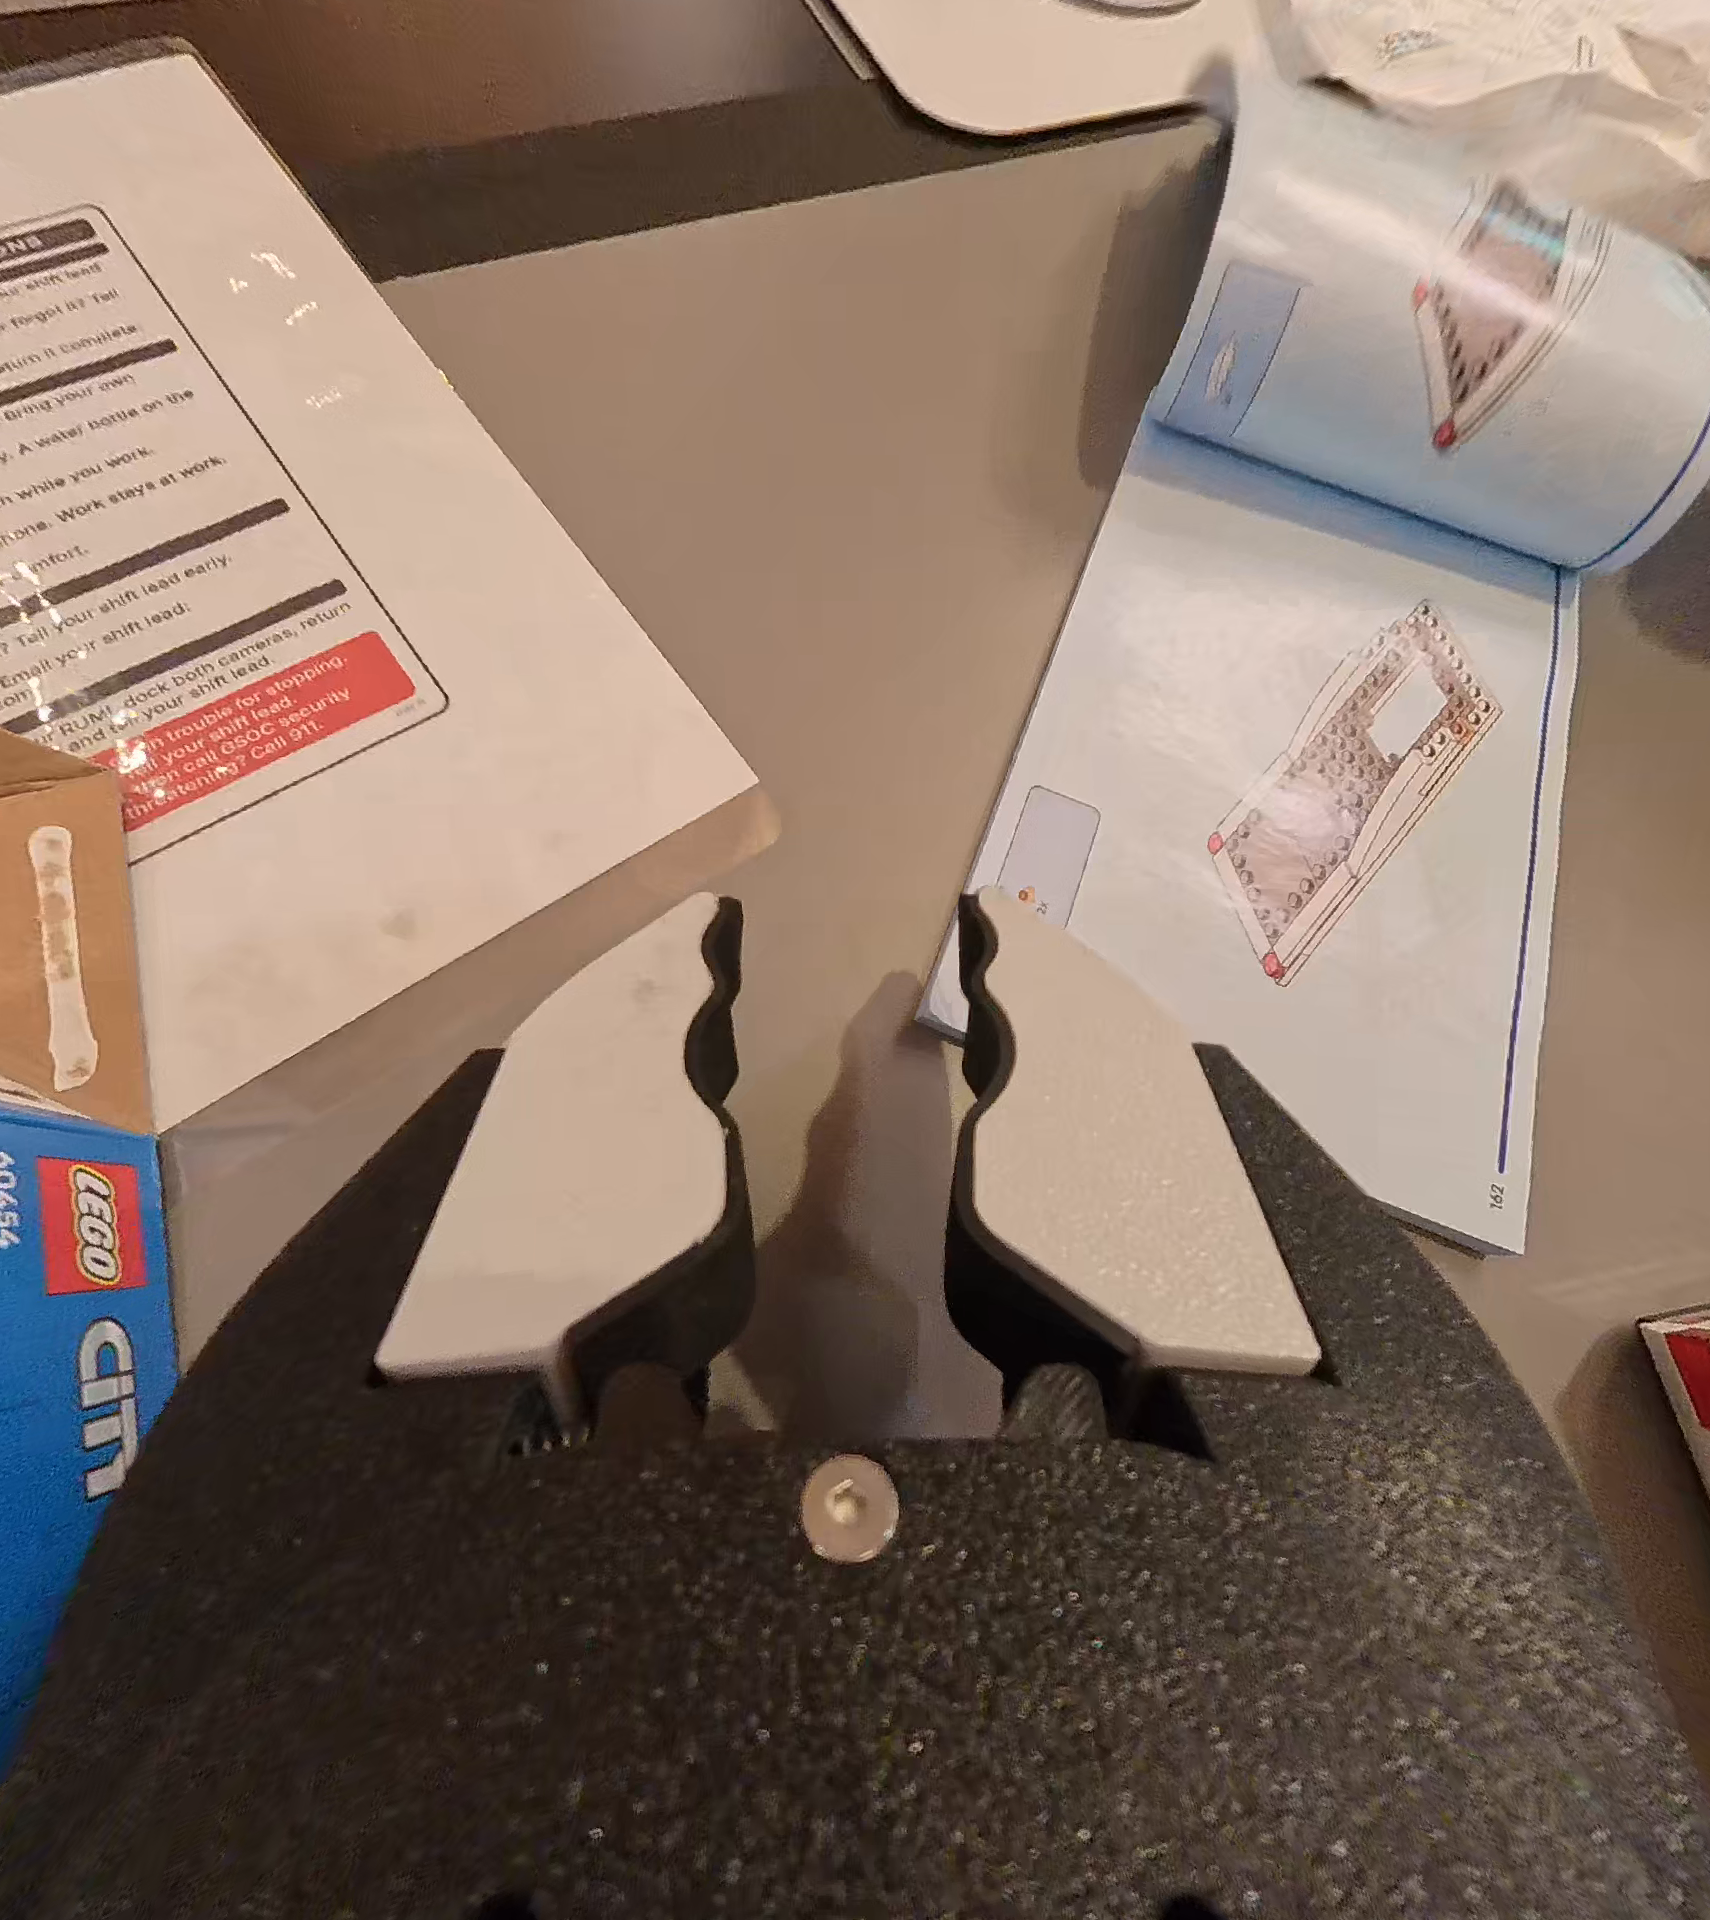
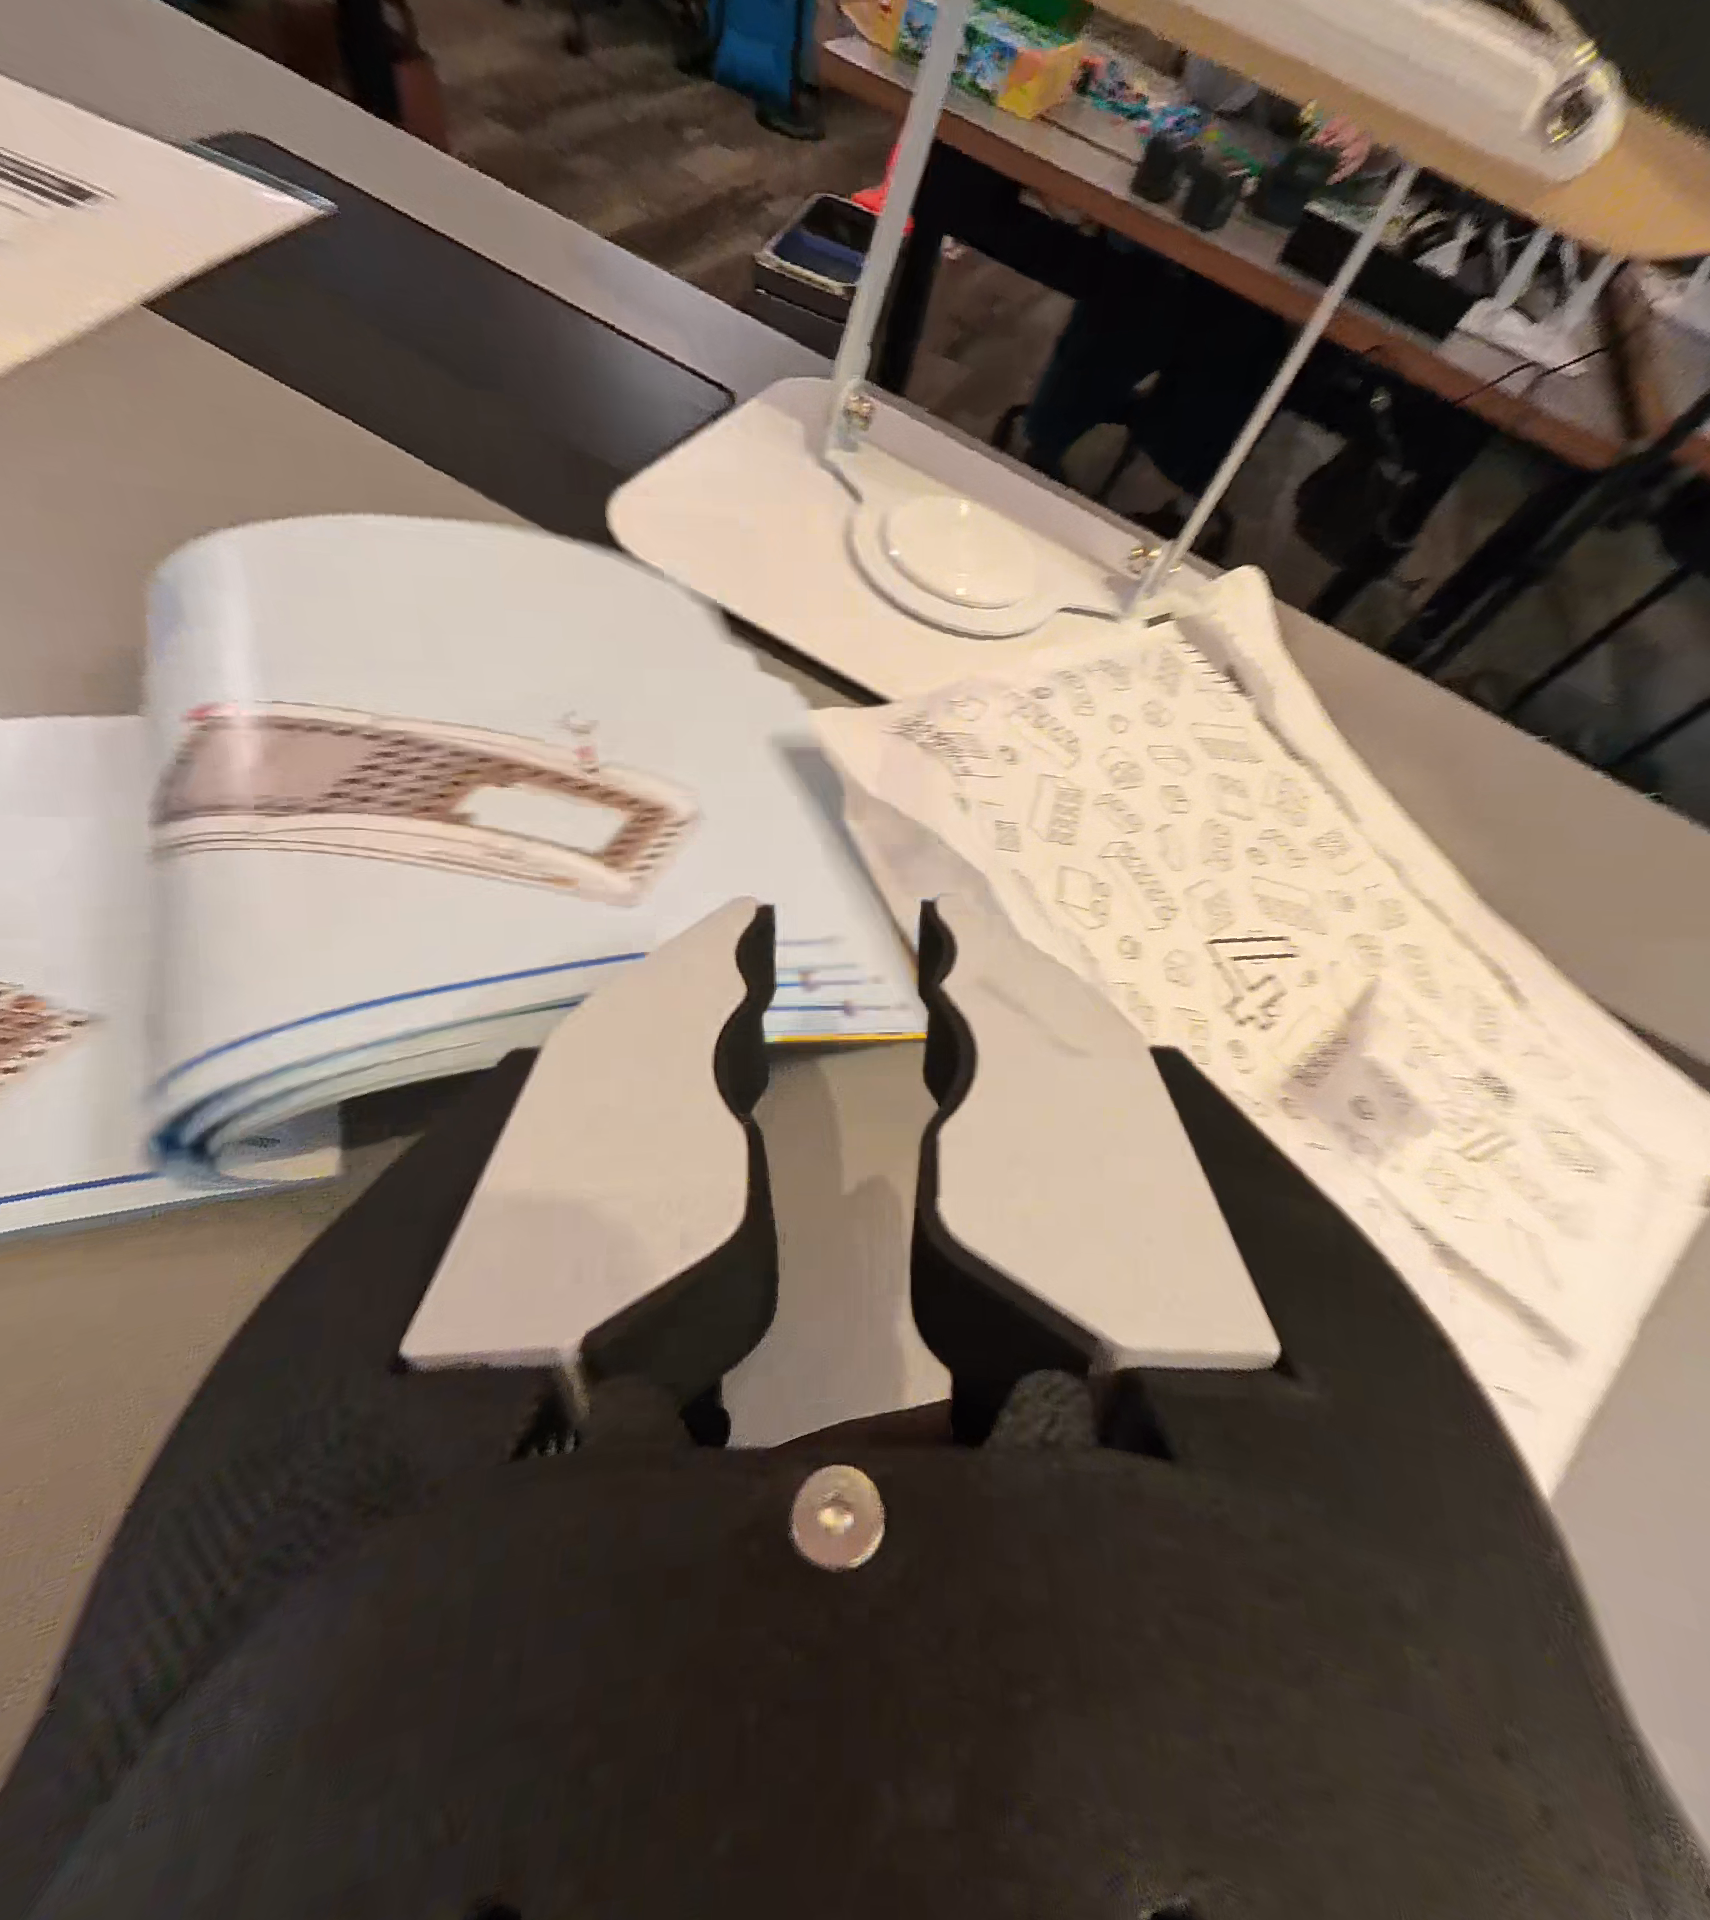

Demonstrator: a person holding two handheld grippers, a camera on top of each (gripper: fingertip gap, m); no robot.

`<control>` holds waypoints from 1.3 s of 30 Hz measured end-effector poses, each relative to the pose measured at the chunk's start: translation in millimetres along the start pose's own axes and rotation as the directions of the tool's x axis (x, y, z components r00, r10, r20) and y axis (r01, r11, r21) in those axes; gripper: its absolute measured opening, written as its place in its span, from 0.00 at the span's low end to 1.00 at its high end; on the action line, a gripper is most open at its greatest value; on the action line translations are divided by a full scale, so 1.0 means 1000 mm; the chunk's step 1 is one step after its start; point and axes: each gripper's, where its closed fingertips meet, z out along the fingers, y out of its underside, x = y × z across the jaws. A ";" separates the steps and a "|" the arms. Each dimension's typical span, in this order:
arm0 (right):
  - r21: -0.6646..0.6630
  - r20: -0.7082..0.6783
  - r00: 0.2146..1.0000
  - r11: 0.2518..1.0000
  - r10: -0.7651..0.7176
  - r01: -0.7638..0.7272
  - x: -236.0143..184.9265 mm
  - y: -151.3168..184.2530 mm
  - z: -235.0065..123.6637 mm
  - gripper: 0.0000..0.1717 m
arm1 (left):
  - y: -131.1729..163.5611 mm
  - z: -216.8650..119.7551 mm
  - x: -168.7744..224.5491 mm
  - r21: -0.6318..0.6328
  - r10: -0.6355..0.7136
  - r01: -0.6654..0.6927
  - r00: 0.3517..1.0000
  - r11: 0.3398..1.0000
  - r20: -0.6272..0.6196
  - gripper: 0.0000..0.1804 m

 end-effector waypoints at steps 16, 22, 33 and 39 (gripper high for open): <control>0.368 0.388 0.804 0.876 -0.451 0.313 -0.166 -0.019 -0.061 0.19 | 0.025 -0.004 0.035 -0.080 0.183 -0.207 0.955 0.975 -0.234 0.31; 0.334 0.426 0.813 0.904 -0.397 0.266 -0.171 -0.009 -0.053 0.21 | 0.024 -0.003 0.038 -0.062 0.234 -0.252 0.949 0.966 -0.213 0.31; 0.291 0.418 0.804 0.900 -0.424 0.324 -0.175 -0.002 -0.046 0.21 | 0.028 0.001 0.040 -0.081 0.289 -0.303 0.946 0.950 -0.147 0.30; 0.285 0.421 0.797 0.898 -0.432 0.336 -0.177 0.000 -0.045 0.21 | 0.028 0.001 0.041 -0.082 0.304 -0.317 0.943 0.945 -0.137 0.30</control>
